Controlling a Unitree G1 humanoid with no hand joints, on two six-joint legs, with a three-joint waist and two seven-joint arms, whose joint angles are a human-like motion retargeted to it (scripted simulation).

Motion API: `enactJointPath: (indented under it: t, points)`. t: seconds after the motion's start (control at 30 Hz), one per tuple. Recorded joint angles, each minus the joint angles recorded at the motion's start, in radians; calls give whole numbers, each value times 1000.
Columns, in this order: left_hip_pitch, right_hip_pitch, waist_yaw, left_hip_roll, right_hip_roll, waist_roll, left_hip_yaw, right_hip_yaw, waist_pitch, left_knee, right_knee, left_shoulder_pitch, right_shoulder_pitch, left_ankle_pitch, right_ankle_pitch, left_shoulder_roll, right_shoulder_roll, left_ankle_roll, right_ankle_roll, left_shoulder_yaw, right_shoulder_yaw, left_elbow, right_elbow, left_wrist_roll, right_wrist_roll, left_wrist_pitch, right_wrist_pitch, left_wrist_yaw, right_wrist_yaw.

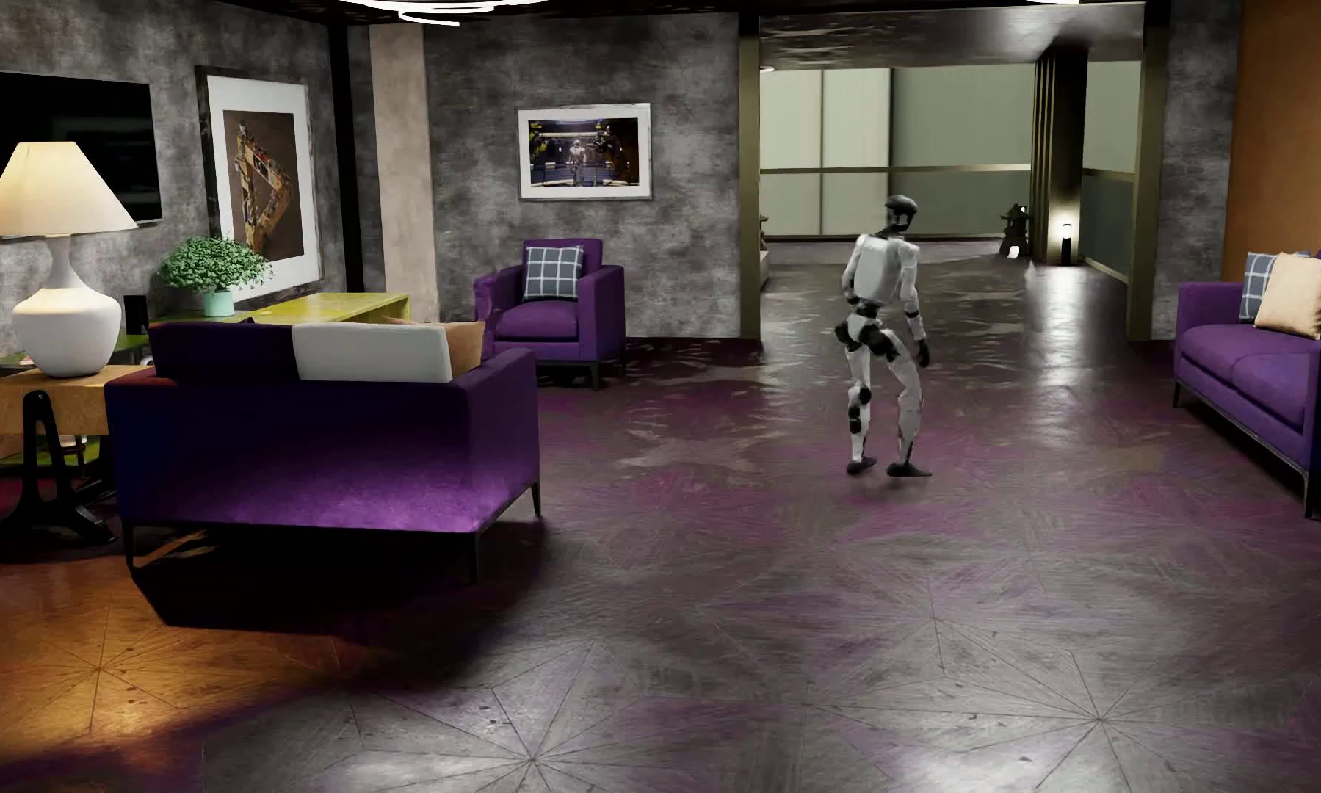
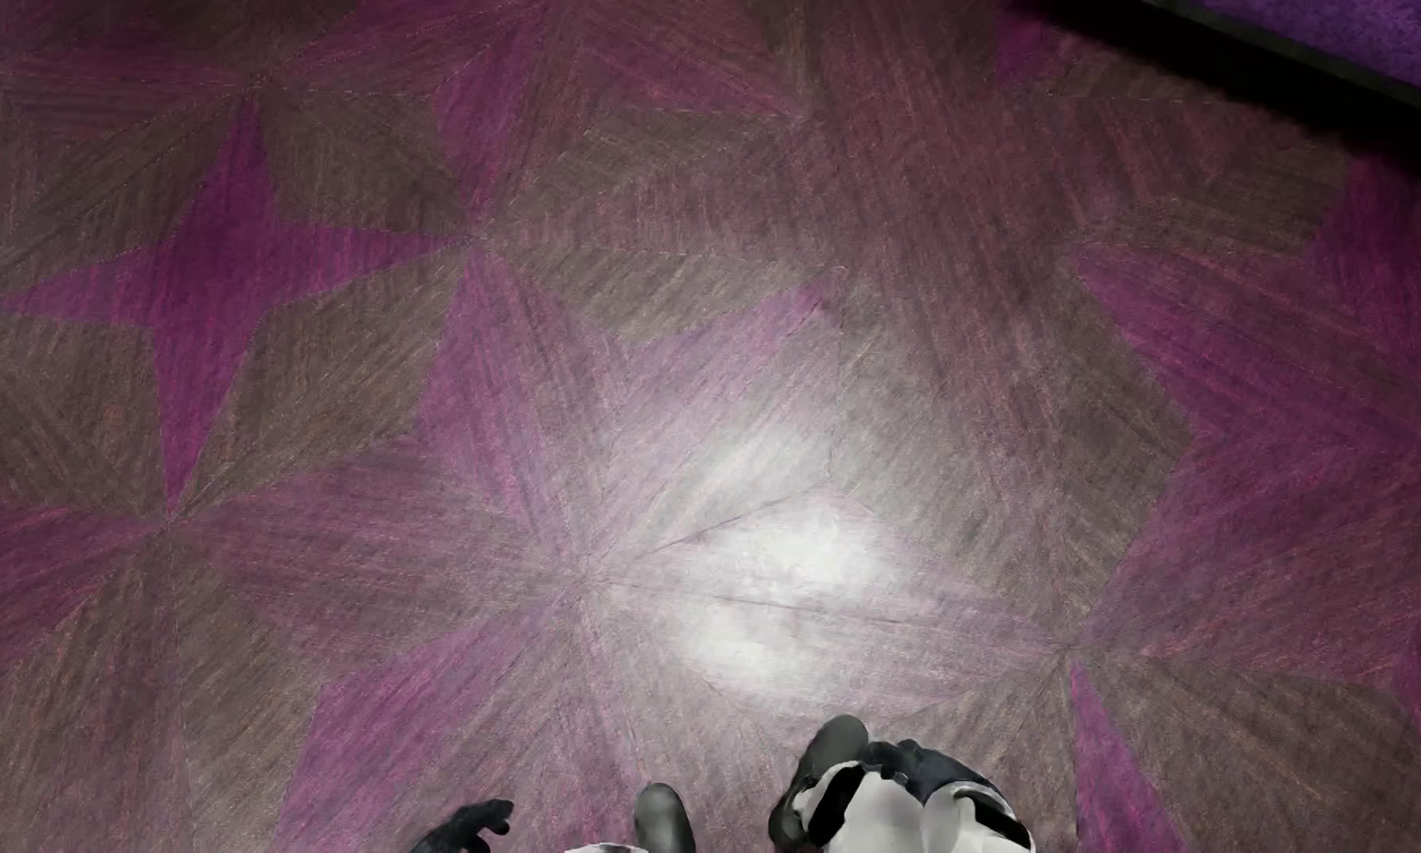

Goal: Approach the desk

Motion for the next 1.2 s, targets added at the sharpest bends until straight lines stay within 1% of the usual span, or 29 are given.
enactJointPath:
  t: [0.1, 0.17, 0.2, 0.23, 0.3, 0.33, 0.37, 0.4, 0.43, 0.5, 0.53, 0.57, 0.6, 0.63, 0.7, 0.73, 0.77, 0.8, 0.83, 0.87, 0.9, 0.93, 1.0, 1.03, 1.07, 1.1, 1.13, 1.17, 1.2]
  points:
    - [33, -16, -2, 2, -44, -3, -15, 39, -3, 54, 145, 1, 48, -26, 10, -11, 0, 11, 39, 13, -20, 3, -3, -2, -10, 16, 4, -6, 16]
    - [57, -46, -5, 9, -46, -3, -21, 121, -7, 86, 240, 15, 76, -41, 44, -22, 6, 13, 86, 34, -48, 6, 2, -6, 1, 25, 8, -5, 11]
    - [76, -71, -8, 15, -19, -2, -21, 213, -9, 95, 285, 24, 87, -41, 62, -27, 8, 10, 115, 45, -63, 10, 4, -5, 10, 29, 6, -6, 0]
    - [92, -92, -9, 24, 35, -1, -18, 336, -10, 101, 321, 35, 92, -46, 69, -31, 7, 4, 146, 56, -65, 18, 8, -3, 9, 34, 6, -6, -7]
    - [118, -70, -6, 44, 184, -2, -13, 601, -16, 115, 324, 53, 101, -62, 25, -32, -2, -11, 203, 69, -56, 47, 19, 5, -7, 46, 12, -17, 11]
    - [127, -21, -3, 57, 238, -3, -18, 692, -21, 119, 281, 63, 107, -70, -17, -25, -2, -18, 239, 71, -52, 69, 27, 13, -9, 47, 12, -19, 25]
    - [130, 36, 2, 69, 248, -5, -25, 701, -26, 128, 225, 64, 120, -83, -89, -17, -1, -26, 235, 72, -57, 90, 33, 23, -5, 52, 11, -23, 32]
    - [132, 93, 7, 84, 239, -4, -34, 656, -31, 141, 153, 63, 132, -96, -148, -6, 4, -37, 201, 75, -62, 107, 41, 28, -2, 55, 12, -29, 35]
    - [123, 137, 10, 110, 246, 2, -48, 620, -33, 171, 93, 62, 137, -109, -164, 5, 12, -50, 187, 87, -61, 113, 54, 30, -3, 61, 13, -31, 36]
    - [66, 170, 23, 168, 280, 28, -74, 605, -36, 305, 51, 66, 119, -114, -160, -4, 4, -83, 199, 126, -36, 93, 91, 18, -25, 67, 14, -29, 53]
    - [44, 180, 31, 191, 293, 40, -85, 608, -37, 363, 35, 78, 95, -103, -155, -22, -13, -121, 213, 147, -7, 72, 113, 4, -47, 65, 16, -19, 73]
    - [31, 193, 37, 219, 303, 50, -89, 614, -39, 407, 9, 101, 60, -91, -143, -40, -29, -155, 219, 175, 19, 52, 140, -17, -60, 47, 17, -13, 85]
    - [31, 206, 41, 254, 308, 56, -80, 625, -42, 434, -19, 113, 27, -87, -129, -57, -43, -158, 222, 200, 38, 41, 162, -33, -68, 41, 24, -9, 85]
    - [46, 221, 43, 297, 310, 61, -56, 637, -46, 446, -52, 107, 3, -75, -111, -64, -56, -141, 226, 210, 43, 36, 168, -25, -70, 57, 33, 1, 84]
    - [103, 246, 42, 404, 309, 66, 21, 658, -60, 437, -115, 105, -29, -37, -72, -44, -80, -109, 239, 215, 35, 45, 142, 19, -60, 74, 21, -16, 66]
    - [140, 257, 37, 466, 305, 69, 80, 662, -69, 415, -143, 97, -33, -31, -56, -26, -92, -72, 248, 211, 18, 52, 113, 50, -43, 82, 8, -34, 47]
    - [189, 266, 30, 535, 297, 75, 174, 657, -78, 379, -167, 84, -27, -15, -43, -13, -104, -22, 259, 212, -10, 58, 76, 72, -22, 80, -10, -54, 22]
    - [253, 273, 20, 601, 284, 82, 310, 645, -87, 323, -182, 70, -7, 14, -36, -8, -116, 28, 271, 226, -45, 60, 34, 76, -2, 73, -26, -67, -8]
    - [321, 279, 9, 643, 264, 90, 460, 626, -96, 253, -191, 53, 22, 71, -29, -11, -127, 67, 285, 245, -86, 56, -6, 68, 15, 68, -34, -66, -36]
    - [378, 287, -1, 656, 238, 96, 592, 604, -102, 186, -198, 35, 59, 137, -23, -16, -133, -72, 300, 248, -134, 47, -42, 64, 32, 56, -43, -58, -67]
    - [383, 292, 0, 643, 210, 101, 593, 581, -104, 172, -187, 17, 106, 81, -23, -15, -132, -163, 318, 226, -192, 37, -65, 76, 56, 40, -44, -51, -93]
    - [361, 297, 4, 619, 169, 103, 551, 560, -103, 186, -169, 0, 154, 33, -17, -20, -129, -206, 336, 188, -253, 22, -74, 91, 81, 22, -34, -46, -113]
    - [283, 293, 12, 543, 46, 92, 448, 491, -92, 262, -113, -10, 240, -39, 43, -25, -100, -148, 346, 115, -370, -17, -35, 106, 126, -43, -1, -53, -143]
    - [263, 279, 16, 479, -27, 85, 411, 467, -86, 262, -75, -5, 261, -62, 105, -35, -76, -125, 347, 88, -387, -41, -2, 99, 132, -73, 30, -58, -136]
    - [255, 258, 19, 404, -102, 77, 376, 454, -78, 247, -21, 8, 285, -79, 178, -45, -66, -96, 344, 69, -366, -70, 37, 90, 113, -98, 49, -59, -93]
    - [253, 235, 20, 333, -190, 66, 341, 403, -68, 233, 44, 22, 307, -93, 254, -50, -63, -66, 308, 60, -311, -97, 74, 74, 70, -117, 49, -57, -23]
    - [245, 215, 18, 278, -271, 53, 299, 338, -59, 232, 114, 33, 326, -109, 269, -49, -50, -44, 182, 68, -253, -116, 106, 50, 20, -116, 36, -57, 47]
    - [234, 192, 7, 233, -283, 43, 252, 344, -51, 236, 199, 42, 345, -126, 201, -49, -27, -34, 94, 91, -219, -127, 118, 25, -10, -101, 25, -51, 88]
    - [227, 157, -8, 192, -233, 38, 204, 409, -44, 230, 296, 57, 352, -138, 122, -52, 14, -32, 95, 123, -223, -143, 134, 2, -17, -84, 27, -37, 110]
